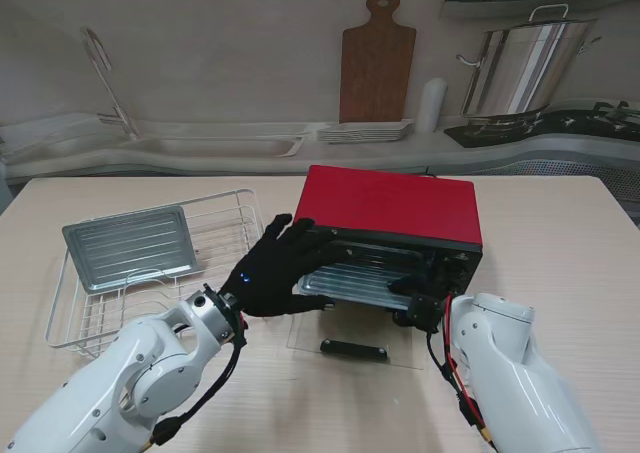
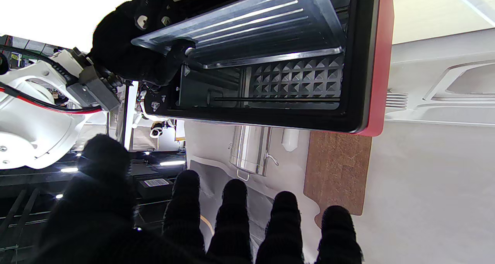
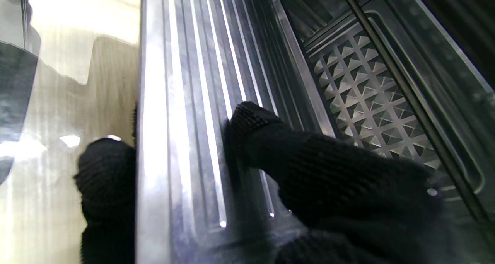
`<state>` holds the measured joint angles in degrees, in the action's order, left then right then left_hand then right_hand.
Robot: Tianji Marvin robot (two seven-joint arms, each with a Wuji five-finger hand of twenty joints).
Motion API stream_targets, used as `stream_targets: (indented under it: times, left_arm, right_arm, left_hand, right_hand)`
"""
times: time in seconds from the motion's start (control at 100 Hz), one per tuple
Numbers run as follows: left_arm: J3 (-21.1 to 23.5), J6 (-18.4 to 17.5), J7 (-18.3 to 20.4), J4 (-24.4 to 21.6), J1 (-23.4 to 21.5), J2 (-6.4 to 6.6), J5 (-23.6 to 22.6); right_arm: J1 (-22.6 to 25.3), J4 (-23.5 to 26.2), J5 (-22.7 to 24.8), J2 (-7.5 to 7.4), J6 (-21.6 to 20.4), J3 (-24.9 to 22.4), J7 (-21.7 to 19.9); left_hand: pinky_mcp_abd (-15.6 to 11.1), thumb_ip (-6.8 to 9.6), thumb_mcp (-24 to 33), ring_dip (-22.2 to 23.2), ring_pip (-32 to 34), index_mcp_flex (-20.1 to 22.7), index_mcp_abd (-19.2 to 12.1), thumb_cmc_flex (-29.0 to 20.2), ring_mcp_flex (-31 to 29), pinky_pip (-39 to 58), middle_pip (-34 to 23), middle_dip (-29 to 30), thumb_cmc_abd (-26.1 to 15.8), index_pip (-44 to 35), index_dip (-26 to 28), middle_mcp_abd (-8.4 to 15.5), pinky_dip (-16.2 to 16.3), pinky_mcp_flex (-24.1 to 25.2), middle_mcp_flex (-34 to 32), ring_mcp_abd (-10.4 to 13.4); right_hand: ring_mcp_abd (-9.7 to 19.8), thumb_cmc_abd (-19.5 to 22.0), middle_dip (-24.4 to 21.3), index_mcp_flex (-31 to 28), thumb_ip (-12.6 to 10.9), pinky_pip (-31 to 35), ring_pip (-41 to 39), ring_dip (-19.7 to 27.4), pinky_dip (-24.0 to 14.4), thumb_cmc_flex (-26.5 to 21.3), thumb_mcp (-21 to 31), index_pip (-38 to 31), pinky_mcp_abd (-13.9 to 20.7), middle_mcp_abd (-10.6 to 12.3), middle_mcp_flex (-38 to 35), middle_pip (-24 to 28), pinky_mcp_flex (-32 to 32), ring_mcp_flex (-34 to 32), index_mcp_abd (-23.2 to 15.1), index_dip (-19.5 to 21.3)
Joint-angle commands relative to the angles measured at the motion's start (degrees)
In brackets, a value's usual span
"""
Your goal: Slide the trays into the oven
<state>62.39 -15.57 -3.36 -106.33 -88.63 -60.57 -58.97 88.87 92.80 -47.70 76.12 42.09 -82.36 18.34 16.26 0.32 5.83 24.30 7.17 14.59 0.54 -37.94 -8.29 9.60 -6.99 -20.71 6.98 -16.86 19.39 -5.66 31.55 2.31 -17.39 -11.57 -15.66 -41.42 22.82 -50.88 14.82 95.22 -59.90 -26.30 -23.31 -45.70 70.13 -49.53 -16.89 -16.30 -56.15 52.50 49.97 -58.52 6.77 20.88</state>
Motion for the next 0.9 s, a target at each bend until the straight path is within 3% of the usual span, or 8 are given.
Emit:
stream_targets:
  times: [0.0, 0.17, 0.31, 0.48, 0.56, 0.7, 0.89]
  left_arm:
    - [0.14, 0.17, 1.10, -0.68, -0.45, -0.22, 0.00]
    - [0.20, 0.12, 0.91, -0.70, -0.53, -0.23, -0.08]
    - [0.26, 0.15, 0.79, -0.74, -0.69, -0.24, -0.12]
    - [0.24, 0.16, 0.67, -0.76, -0.77, -0.25, -0.18]
    - [0.26, 0.18, 0.62, -0.79, -0.81, -0.25, -0.19]
    - [0.29, 0.18, 0.55, -0.86, -0.88, -0.25, -0.29]
    - [0.22, 0.18, 0.17, -0.85, -0.92, -0.27, -0.47]
  right_arm:
    - [0.10, 0.30, -0.22, 0.61, -0.43, 0.28, -1.40]
    - [0.17, 0.24, -0.41, 0.49, -0.54, 0.18, -1.90]
    - [0.22, 0.27, -0.69, 0.48, -0.60, 0.11, -1.87]
    - [0.45, 0.48, -0.67, 0.41, -0.64, 0.00, -1.98]
    - [0.66, 0.67, -0.62, 0.36, -0.66, -0.13, -2.12]
    - [0.96, 0.91, -0.64, 0.32, -0.68, -0.38, -2.11]
    - [1.36, 1.08, -0.07, 0.25, -0.30, -0.99, -2.54]
  left_hand:
    - [-1.18, 0.47, -1.57, -0.31, 0.49, -0.72, -0.81, 0.60, 0.02, -2.47, 0.03, 0.83, -2.59, 0.31, 0.71, 1.45, -0.99, 0.86, 1.25, 1.39]
    - [-1.15, 0.47, -1.57, -0.31, 0.49, -0.78, -0.76, 0.60, 0.03, -2.46, 0.04, 0.84, -2.62, 0.33, 0.71, 1.50, -0.99, 0.84, 1.28, 1.37]
    - [-1.15, 0.46, -1.60, -0.32, 0.49, -0.75, -0.78, 0.64, 0.01, -2.46, 0.03, 0.84, -2.59, 0.32, 0.72, 1.55, -0.99, 0.83, 1.29, 1.40]
    - [-1.10, 0.46, -1.60, -0.32, 0.49, -0.71, -0.82, 0.64, -0.02, -2.45, 0.03, 0.84, -2.57, 0.29, 0.74, 1.52, -0.99, 0.81, 1.35, 1.35]
    - [-1.10, 0.46, -1.57, -0.34, 0.46, -0.70, -0.75, 0.61, 0.04, -2.46, -0.03, 0.83, -2.59, 0.29, 0.74, 1.38, -0.99, 0.83, 1.17, 1.38]
    - [-1.11, 0.46, -1.56, -0.32, 0.49, -0.72, -0.71, 0.57, 0.01, -2.47, 0.02, 0.83, -2.52, 0.28, 0.75, 1.44, -1.00, 0.83, 1.22, 1.38]
    - [-1.11, 0.45, -1.55, -0.33, 0.49, -0.70, -0.63, 0.58, 0.01, -2.45, 0.00, 0.81, -2.50, 0.24, 0.79, 1.55, -1.01, 0.77, 1.23, 1.43]
  right_hand:
    - [-4.03, 3.81, -1.01, 1.80, -3.37, 0.49, 1.00, 0.14, -1.49, -3.23, -1.52, -2.93, 3.96, -1.16, 1.41, -0.24, -0.81, 0.52, -3.76, -1.57]
    - [-3.70, 3.57, -1.87, 5.62, -3.83, -1.96, 4.95, 1.01, -2.06, -1.61, -5.31, -3.36, 3.23, -0.89, 4.44, -1.83, -4.46, 3.99, -2.48, -4.52]
    - [-3.78, 1.23, -1.49, 7.84, -4.26, -4.01, 8.56, 1.48, -2.97, 4.68, -4.00, -0.79, 2.23, -0.70, 7.94, -3.13, -7.56, 6.98, -0.70, -6.47]
    - [-3.87, 1.31, -0.36, 7.70, -5.47, -6.02, 11.70, 1.81, -3.94, 9.75, -2.57, 5.30, 1.27, -0.79, 9.90, -4.79, -9.56, 8.84, 1.00, -4.97]
    - [-4.29, 1.61, -1.39, 6.95, -6.48, -6.99, 14.30, 2.85, -3.96, 11.02, -2.05, 8.27, 0.22, -1.30, 8.90, -7.97, -9.75, 8.36, 2.19, -5.04]
    - [-4.57, 2.77, -2.32, 6.31, -10.45, -8.68, 17.03, 3.89, -3.64, 13.89, -1.38, 14.20, -1.13, -1.83, 8.46, -11.37, -10.41, 8.19, 3.51, -2.62]
    - [-4.79, 1.52, -2.19, 7.21, -10.65, -8.54, 16.41, 3.61, -3.72, 16.46, -1.47, 15.45, -1.21, -2.02, 8.11, -11.20, -10.10, 7.68, 4.25, -1.69]
